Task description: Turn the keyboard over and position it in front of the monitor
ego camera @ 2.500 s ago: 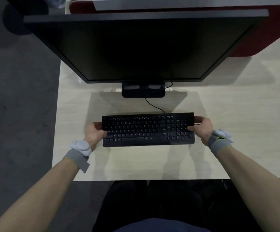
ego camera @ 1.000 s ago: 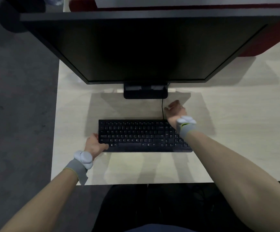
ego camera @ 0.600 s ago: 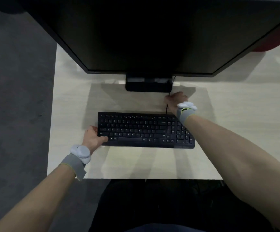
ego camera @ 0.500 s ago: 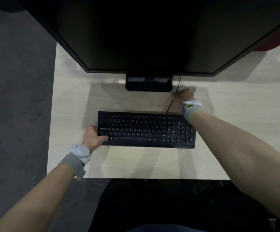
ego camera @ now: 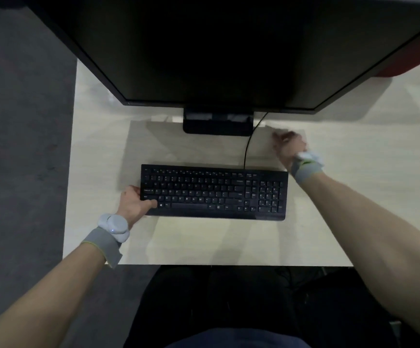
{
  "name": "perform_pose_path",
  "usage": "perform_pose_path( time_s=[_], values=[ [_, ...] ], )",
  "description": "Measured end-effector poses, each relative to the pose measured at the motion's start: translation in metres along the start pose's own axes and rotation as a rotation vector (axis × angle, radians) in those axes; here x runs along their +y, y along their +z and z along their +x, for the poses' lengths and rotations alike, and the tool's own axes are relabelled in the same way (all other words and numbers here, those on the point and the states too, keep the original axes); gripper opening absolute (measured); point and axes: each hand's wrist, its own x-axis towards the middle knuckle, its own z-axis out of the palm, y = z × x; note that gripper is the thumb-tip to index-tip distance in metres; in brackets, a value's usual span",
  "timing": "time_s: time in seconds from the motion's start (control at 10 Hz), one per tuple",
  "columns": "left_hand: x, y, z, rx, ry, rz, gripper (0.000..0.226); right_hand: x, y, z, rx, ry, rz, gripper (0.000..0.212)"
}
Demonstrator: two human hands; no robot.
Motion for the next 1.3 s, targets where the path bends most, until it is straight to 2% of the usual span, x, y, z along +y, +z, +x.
perform_pose_path(
  time_s=[0.1, 0.3, 0.5, 0.6, 0.8, 1.0, 1.1, 1.2, 1.3],
  values=[
    [-0.003, 0.0, -0.001, 0.02, 0.009, 0.015, 0.068, 0.046, 0.001, -0.031, 0.033, 0.056, 0.126, 0.033],
    [0.006, 0.004, -0.021, 0.05, 0.047, 0.029, 0.074, 0.106, 0.013, -0.08, 0.019, 0.163, 0.278, 0.03],
    [0.01, 0.0, -0.021, -0.048, -0.085, -0.139, 0.084, 0.108, 0.021, -0.089, 0.033, 0.273, 0.593, 0.033],
    [-0.004, 0.004, 0.003, -0.088, -0.119, -0.212, 0.083, 0.102, 0.02, -0.081, 0.033, 0.261, 0.626, 0.041],
    [-0.009, 0.005, 0.011, -0.101, -0.126, -0.246, 0.082, 0.097, 0.015, -0.086, -0.001, 0.232, 0.526, 0.05],
    [-0.007, 0.002, 0.009, -0.117, -0.108, -0.176, 0.082, 0.088, 0.014, -0.098, 0.0, 0.16, 0.359, 0.048],
    [0.01, -0.005, -0.016, -0.135, -0.089, 0.004, 0.092, 0.085, 0.011, -0.104, -0.024, 0.194, 0.178, 0.04],
    [0.021, -0.005, -0.028, -0.1, -0.135, 0.142, 0.082, 0.083, 0.01, -0.11, -0.06, 0.197, 0.045, 0.033],
    [0.024, -0.003, -0.026, -0.099, -0.032, 0.16, 0.076, 0.094, 0.006, -0.115, -0.105, 0.105, -0.117, 0.03]
  ],
)
